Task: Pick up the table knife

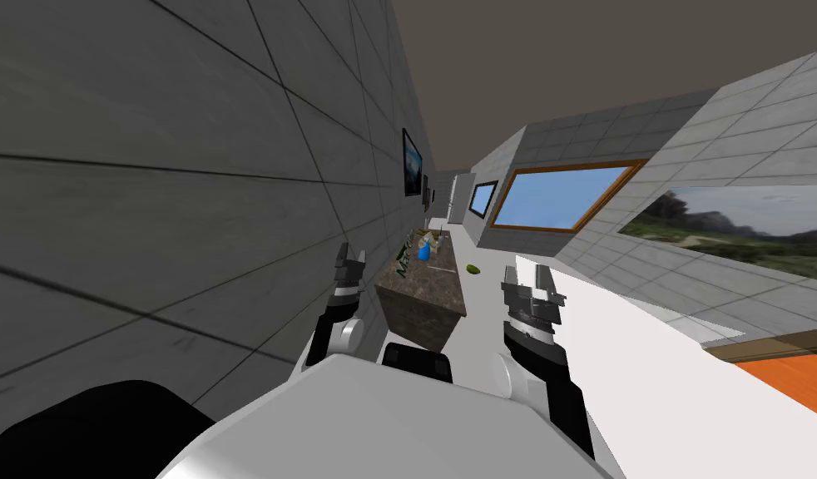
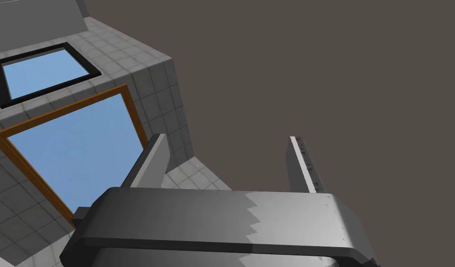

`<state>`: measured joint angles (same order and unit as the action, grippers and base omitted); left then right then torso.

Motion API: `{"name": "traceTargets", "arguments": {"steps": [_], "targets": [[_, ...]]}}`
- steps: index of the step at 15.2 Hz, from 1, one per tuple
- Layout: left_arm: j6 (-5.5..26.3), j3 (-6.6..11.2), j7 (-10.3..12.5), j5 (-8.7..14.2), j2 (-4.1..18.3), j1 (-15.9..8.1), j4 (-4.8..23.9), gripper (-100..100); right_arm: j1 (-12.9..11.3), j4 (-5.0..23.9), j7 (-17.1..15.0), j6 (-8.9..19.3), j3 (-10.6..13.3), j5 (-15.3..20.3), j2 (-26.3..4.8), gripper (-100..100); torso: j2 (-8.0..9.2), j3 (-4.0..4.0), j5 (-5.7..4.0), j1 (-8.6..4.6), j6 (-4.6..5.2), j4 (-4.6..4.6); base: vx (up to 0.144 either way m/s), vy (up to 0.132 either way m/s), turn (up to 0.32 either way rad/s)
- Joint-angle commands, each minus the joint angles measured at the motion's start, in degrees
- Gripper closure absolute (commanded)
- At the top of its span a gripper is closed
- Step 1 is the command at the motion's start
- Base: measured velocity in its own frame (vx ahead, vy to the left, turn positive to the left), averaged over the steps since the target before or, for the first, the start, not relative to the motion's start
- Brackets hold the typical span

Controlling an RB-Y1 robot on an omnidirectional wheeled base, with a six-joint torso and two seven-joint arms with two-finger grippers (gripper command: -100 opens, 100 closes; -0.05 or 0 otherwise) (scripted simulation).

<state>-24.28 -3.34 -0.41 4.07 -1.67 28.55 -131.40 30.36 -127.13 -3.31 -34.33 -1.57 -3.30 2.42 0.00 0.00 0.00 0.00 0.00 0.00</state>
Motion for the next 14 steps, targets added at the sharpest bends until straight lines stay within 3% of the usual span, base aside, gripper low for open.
{"name": "traceTargets", "arguments": {"steps": [1, 6, 14], "targets": [[0.00, 0.00, 0.00, 0.00, 0.00, 0.00, 0.00, 0, 0.59, 0.39, 0.06, 0.06, 0.00, 0.11, -2.86, -100, 0.00, 0.00, 0.00, 0.00, 0.00, 0.00, -0.005, -0.003, 0.083], [0.00, 0.00, 0.00, 0.00, 0.00, -0.01, 0.00, 0, 1.97, 1.31, 0.19, 0.22, 0.01, 0.36, -7.25, -100, 0.07, 0.04, -0.02, -0.11, -0.02, 0.01, -0.014, -0.017, 0.105], [0.00, 0.00, 0.00, 0.00, 0.00, -0.01, 0.00, 0, 6.80, 4.51, 0.65, 0.78, 0.05, 1.27, -17.02, -100, 0.13, 0.07, -0.04, -0.19, -0.03, 0.02, -0.025, -0.032, 0.191]]}}
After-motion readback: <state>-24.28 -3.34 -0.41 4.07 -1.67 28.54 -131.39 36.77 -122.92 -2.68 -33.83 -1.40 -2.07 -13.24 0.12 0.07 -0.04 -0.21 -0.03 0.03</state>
